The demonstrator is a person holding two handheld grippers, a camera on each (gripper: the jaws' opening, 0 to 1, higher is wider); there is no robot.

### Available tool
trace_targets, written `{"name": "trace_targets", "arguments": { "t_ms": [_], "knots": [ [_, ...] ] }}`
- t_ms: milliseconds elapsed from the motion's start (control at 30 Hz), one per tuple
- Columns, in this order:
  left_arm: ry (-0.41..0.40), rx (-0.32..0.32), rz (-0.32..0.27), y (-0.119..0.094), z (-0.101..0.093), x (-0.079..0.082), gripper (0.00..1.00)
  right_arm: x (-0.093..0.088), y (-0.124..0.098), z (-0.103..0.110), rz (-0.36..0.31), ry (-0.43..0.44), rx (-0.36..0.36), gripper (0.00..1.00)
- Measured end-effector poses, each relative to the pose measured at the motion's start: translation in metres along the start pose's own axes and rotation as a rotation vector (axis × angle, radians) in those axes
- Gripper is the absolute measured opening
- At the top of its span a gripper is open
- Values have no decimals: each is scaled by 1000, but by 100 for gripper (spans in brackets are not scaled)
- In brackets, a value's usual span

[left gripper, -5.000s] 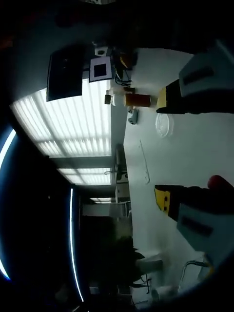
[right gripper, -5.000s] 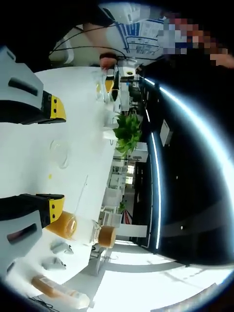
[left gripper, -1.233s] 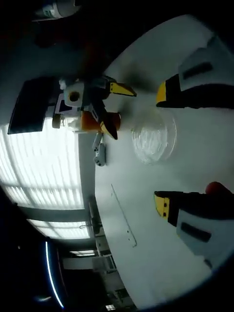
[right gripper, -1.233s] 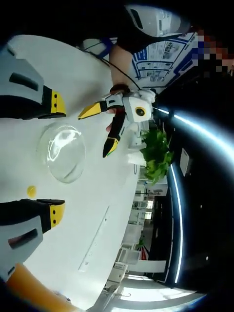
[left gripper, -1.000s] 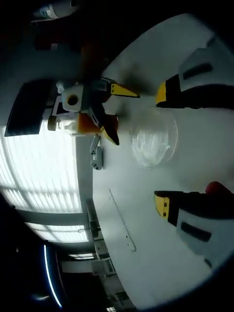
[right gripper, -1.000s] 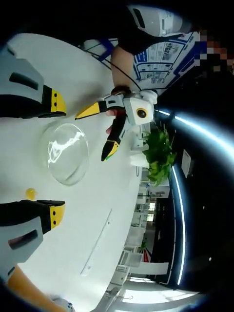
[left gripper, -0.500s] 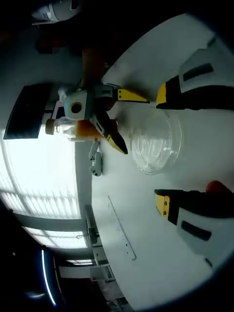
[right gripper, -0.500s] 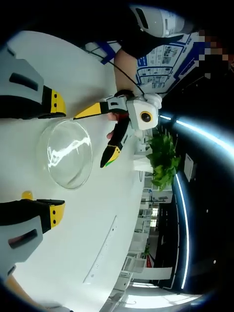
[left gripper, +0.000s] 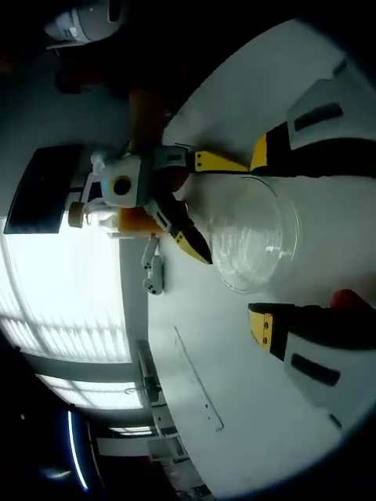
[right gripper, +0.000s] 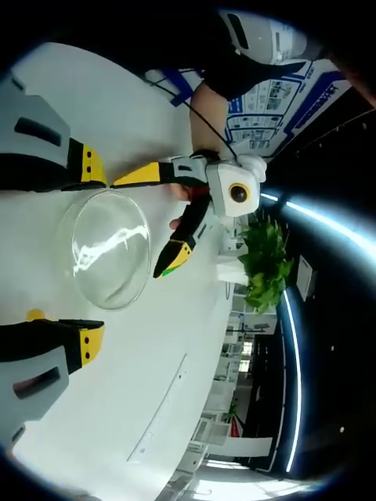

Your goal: Open the Petri dish lid, place the lid on the table, pour the liquid culture medium into the Petri dish, pick up the Petri dish lid from the table, and close the Petri dish

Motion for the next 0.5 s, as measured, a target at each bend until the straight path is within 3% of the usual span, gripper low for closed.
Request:
{"name": "trace_targets", "arguments": {
  "t_ms": [500],
  "knots": [
    [6,-23,8,6,0,-6,53,-3,4,1,-13,11,18,57]
  ]
}}
Point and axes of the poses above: the point that each gripper's makers call its tool centre point, and the gripper's own axes: y roughly forward along the fingers, z roughly to its left, x roughly out of its top, the point moved 8 cm from there along -y, roughly backward along the fingers, and after that the axes turned 14 degrees about -y, right-handed, at the moved point
